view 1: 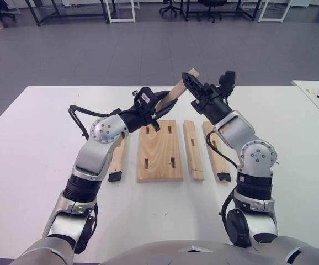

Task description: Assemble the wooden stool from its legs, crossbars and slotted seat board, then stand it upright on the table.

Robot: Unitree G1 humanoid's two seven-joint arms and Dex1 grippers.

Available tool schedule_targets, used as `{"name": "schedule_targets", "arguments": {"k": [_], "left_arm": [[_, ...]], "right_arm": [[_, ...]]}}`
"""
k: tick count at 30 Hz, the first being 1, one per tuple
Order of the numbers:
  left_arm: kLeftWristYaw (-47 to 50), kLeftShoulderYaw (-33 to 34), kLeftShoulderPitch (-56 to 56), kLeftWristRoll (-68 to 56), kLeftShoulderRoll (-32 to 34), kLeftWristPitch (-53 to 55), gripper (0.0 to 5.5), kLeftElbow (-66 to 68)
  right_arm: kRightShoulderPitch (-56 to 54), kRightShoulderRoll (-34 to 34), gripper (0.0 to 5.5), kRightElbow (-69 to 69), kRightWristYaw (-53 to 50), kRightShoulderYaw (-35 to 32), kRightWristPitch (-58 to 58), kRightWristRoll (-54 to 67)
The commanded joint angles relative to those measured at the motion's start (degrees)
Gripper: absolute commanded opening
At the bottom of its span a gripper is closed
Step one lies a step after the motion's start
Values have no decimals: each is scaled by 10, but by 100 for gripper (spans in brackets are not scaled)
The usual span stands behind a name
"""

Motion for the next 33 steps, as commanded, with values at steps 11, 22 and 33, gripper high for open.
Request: {"name": "schedule_targets", "arguments": {"k": [11, 22, 33], "left_arm": [[82, 67, 11, 24, -18, -8, 267, 56], [115, 100, 16, -7, -65, 18, 267, 56], [118, 113, 13, -13, -69, 33, 267, 57]], "right_arm": [[195, 14, 41, -26, -18, -17, -87, -116], [211, 34, 41, 41, 39, 10, -146, -188], [207, 39, 41, 84, 63, 19, -180, -225]]}}
